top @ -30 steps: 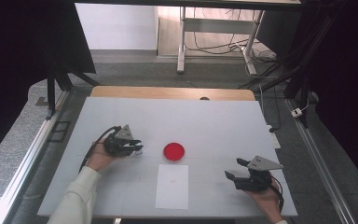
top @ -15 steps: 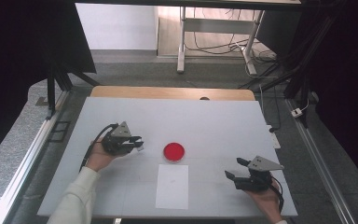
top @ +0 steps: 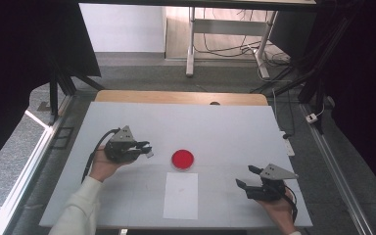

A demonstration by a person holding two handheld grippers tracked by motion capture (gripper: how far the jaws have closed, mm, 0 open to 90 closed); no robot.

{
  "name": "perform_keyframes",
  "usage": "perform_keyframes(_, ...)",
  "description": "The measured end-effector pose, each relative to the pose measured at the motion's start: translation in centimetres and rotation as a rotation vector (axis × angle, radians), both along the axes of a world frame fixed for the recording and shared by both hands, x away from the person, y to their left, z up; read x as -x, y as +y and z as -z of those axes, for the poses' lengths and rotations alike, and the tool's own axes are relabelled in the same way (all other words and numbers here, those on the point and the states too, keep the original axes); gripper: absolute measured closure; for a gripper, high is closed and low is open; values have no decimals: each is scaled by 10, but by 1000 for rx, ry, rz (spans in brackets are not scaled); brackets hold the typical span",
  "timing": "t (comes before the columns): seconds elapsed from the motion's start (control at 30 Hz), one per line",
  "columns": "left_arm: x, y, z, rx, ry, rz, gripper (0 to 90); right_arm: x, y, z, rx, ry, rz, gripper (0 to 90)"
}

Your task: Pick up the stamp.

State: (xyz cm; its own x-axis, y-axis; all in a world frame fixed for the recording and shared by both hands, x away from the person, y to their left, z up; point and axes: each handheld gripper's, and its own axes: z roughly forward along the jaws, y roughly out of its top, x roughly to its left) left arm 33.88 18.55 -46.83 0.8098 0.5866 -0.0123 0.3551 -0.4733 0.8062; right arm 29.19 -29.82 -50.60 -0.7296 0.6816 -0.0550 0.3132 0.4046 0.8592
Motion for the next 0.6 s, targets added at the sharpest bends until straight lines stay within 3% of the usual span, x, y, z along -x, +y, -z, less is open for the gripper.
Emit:
perform_keyframes(0.27,8,-5,-6,42,14,0,750,1,0,-1,1,-10,5,271)
perform_keyframes(0.6,21,-23,-18,63,9,10,750,3,1,-1,-2,-15,0,273)
